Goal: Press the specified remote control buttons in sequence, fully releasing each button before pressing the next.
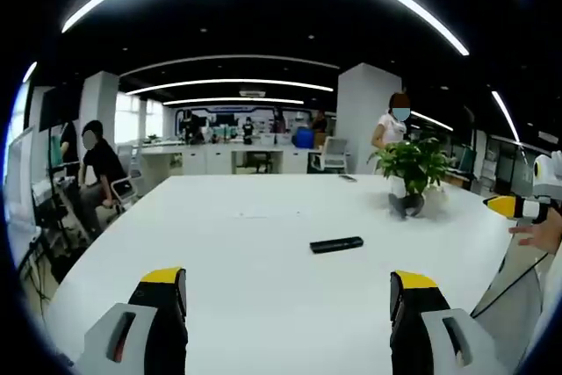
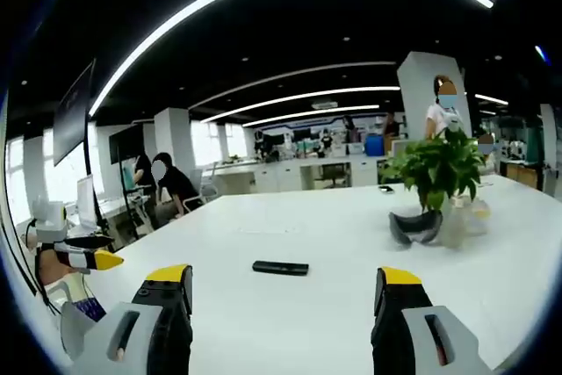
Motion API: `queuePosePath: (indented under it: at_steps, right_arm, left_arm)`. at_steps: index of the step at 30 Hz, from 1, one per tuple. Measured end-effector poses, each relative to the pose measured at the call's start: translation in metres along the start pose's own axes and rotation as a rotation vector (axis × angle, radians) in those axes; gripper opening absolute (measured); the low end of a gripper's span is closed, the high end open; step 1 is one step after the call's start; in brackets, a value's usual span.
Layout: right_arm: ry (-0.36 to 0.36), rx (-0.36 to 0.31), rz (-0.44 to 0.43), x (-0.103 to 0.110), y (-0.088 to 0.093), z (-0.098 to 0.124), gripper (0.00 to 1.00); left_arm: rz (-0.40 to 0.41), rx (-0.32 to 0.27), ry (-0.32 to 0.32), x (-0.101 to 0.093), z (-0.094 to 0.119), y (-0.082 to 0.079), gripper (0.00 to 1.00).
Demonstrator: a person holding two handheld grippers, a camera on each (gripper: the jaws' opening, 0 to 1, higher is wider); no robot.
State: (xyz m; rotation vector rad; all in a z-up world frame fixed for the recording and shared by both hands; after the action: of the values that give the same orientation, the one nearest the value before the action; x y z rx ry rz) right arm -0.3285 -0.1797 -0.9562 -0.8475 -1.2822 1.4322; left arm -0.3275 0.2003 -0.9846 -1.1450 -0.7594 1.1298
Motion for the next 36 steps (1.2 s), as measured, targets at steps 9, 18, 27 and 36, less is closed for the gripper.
queuePosePath:
  at_steps: [9,18,27,36]
  right_arm:
    - [0.001,0.002,-0.005,0.0000,0.0014,0.0009,0.84]
    - [-0.005,-0.011,-0.002,0.0009,-0.0001,0.0024,0.85]
    - [-0.013,-0.025,-0.006,0.0028,-0.0026,0.0038,0.86]
    - [-0.029,-0.023,0.002,0.0049,-0.0043,0.0025,0.85]
  left_arm:
    - [0.003,0.013,0.005,0.0010,0.0008,0.0027,1.00]
    - [-0.006,0.015,0.005,-0.0006,0.0011,0.0015,1.00]
    - [-0.002,0.012,-0.008,-0.0002,0.0052,0.0054,1.00]
    - [0.004,0.011,-0.008,0.0025,0.0055,0.0053,1.00]
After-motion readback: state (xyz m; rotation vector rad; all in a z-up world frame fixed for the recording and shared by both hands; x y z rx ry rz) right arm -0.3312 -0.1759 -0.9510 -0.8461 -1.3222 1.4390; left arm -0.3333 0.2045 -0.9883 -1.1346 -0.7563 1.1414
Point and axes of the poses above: the point that each gripper's makers call its tool centre point, and the gripper's own axes: z roughly backward along the fingers, x roughly to its left, y roughly out of its underside, the point moved 10 cm from there along z, roughly backward along the fingers, and after that the axes turned 4 degrees about y, right-handed, at the moved point
